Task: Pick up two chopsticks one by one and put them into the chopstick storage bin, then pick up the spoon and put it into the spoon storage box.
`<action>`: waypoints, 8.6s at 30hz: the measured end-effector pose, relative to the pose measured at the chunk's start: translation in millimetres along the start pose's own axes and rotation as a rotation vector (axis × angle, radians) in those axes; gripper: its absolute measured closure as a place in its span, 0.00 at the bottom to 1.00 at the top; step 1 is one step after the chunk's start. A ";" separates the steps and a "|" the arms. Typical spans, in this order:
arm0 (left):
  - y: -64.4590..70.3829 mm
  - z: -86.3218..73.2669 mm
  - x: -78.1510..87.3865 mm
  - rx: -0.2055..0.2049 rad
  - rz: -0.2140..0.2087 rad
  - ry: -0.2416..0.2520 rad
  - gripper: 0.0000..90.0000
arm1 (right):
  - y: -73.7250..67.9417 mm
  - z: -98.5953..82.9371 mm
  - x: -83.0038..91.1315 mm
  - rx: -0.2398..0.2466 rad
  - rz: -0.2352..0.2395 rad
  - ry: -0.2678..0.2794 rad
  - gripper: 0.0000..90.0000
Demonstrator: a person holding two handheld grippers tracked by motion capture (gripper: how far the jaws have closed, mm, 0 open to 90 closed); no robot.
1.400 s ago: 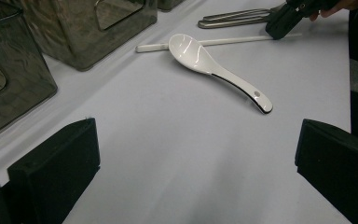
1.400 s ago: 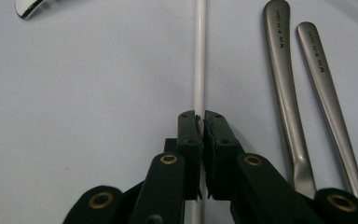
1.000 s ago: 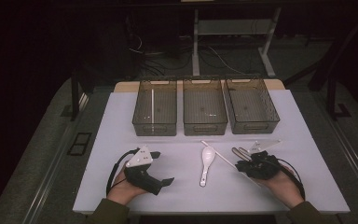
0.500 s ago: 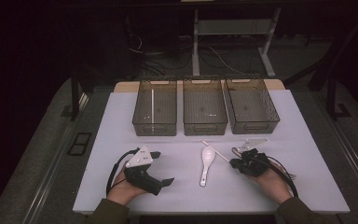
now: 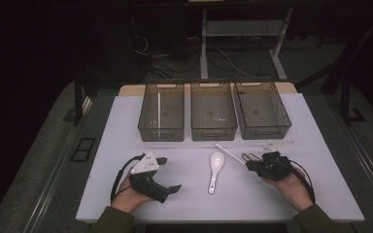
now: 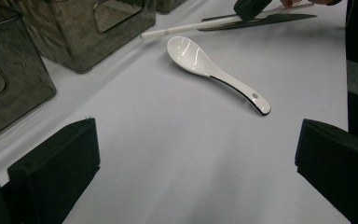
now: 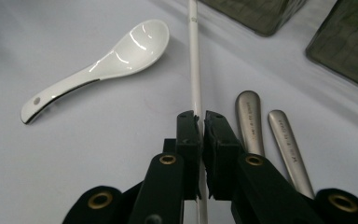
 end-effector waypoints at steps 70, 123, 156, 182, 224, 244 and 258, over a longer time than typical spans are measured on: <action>-3.3 -5.0 0.6 0.017 0.008 0.028 0.00 | -89.0 215.0 -118.5 -0.017 0.002 0.024 0.94; -3.9 -4.6 2.5 0.006 0.008 0.027 0.00 | -95.3 200.1 -107.5 0.044 0.133 0.030 0.35; -2.4 -6.2 -3.0 0.005 0.022 -0.012 0.00 | -25.1 77.7 -1.9 0.034 0.197 0.152 0.33; -0.4 -3.9 -2.4 -0.007 0.028 -0.026 0.00 | -1.8 -3.8 23.1 -0.001 0.157 0.089 0.35; 0.2 -3.2 -4.5 -0.004 0.025 -0.021 0.00 | -59.1 -3.6 -42.6 0.173 0.295 -0.104 1.00; -0.1 -3.3 -4.0 -0.004 0.024 -0.019 0.00 | -89.3 14.1 -76.6 0.212 0.308 -0.075 1.00; -1.3 -3.6 -2.7 -0.005 0.023 -0.019 0.00 | -90.1 32.0 -80.4 0.193 0.315 -0.026 0.88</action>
Point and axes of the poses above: each handheld gripper's, and its own axes: x roughly backward along the jaws, z roughly out of its top, y roughly to its right, the point moved 2 cm from there along -x, roughly forward along the jaws, and after that the axes turned 12 degrees about -x, right-handed, at the moved point
